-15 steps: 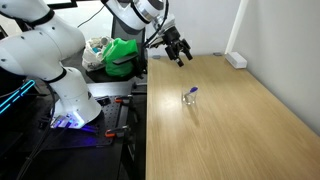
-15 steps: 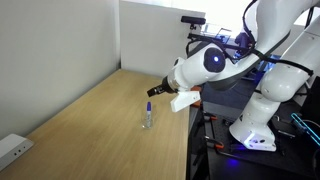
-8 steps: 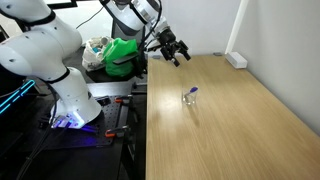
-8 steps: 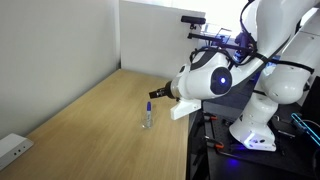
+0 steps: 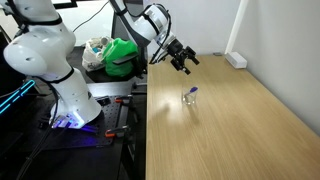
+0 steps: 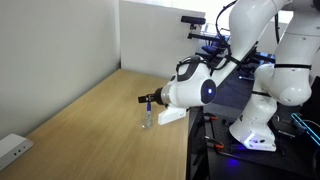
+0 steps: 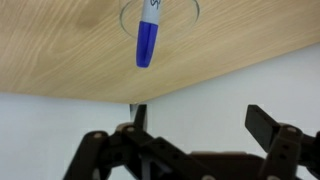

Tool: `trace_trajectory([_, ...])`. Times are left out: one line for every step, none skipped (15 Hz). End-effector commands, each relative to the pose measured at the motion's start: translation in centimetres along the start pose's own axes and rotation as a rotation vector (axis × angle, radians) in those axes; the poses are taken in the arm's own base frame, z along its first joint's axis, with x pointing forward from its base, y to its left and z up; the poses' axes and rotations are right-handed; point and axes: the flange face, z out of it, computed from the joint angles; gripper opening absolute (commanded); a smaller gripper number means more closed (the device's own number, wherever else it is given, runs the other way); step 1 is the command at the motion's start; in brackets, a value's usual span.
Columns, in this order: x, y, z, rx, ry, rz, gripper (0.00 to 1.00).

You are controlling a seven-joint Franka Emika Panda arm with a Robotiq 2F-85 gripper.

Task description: Remove the blue marker from the glass cup

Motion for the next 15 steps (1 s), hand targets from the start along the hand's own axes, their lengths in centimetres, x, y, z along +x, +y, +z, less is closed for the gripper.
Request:
trace_trajectory([-0.8, -1.9, 1.7, -0.003, -0.002, 0.065, 1.00])
trace_trajectory([-1.0, -2.2, 1.9, -0.022, 0.003, 0.069, 1.00])
trace_trajectory([-1.2, -2.6, 2.0, -0.034, 0.007, 0.076, 1.00])
trace_trajectory([-1.4, -2.9, 2.0, -0.052, 0.016, 0.078, 1.00])
trace_trajectory([-1.6, -3.2, 2.0, -0.068, 0.027, 0.082, 1.00])
trace_trajectory([-1.7, -3.5, 2.1, -0.089, 0.042, 0.089, 1.00])
trace_trajectory([-1.8, -3.8, 1.9, -0.106, 0.053, 0.096, 1.00])
trace_trajectory([-1.9, -4.0, 1.9, -0.124, 0.063, 0.102, 1.00])
trace_trajectory([-1.9, -4.1, 1.8, -0.143, 0.073, 0.106, 1.00])
trace_trajectory([-1.9, -4.3, 1.8, -0.161, 0.082, 0.111, 1.00])
trace_trajectory([-1.9, -4.3, 1.8, -0.187, 0.094, 0.117, 1.00])
trace_trajectory([-1.9, -4.2, 1.9, -0.213, 0.104, 0.126, 1.00])
trace_trajectory([-1.8, -4.2, 1.9, -0.236, 0.111, 0.134, 1.00])
trace_trajectory([-1.8, -4.1, 1.9, -0.259, 0.112, 0.139, 1.00])
trace_trajectory([-1.8, -4.0, 2.0, -0.272, 0.104, 0.141, 1.00])
